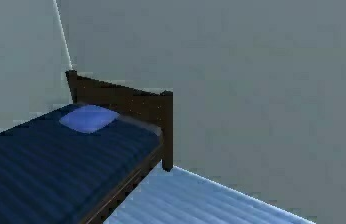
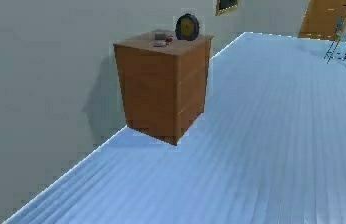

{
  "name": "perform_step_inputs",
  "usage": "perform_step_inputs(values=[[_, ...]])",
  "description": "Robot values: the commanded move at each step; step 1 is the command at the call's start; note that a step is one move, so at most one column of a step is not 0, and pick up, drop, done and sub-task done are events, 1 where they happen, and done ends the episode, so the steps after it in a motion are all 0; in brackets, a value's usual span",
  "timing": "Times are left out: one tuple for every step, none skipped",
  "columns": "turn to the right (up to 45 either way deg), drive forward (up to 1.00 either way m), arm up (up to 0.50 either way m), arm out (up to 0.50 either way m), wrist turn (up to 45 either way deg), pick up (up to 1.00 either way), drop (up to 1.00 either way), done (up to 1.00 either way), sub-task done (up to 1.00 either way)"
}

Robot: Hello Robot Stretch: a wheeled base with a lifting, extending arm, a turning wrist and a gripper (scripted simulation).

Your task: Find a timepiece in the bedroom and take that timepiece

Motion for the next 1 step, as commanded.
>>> perform_step_inputs(values=[[45.0,0.00,0.00,0.00,0.0,0.00,0.00,0.00,0.00]])
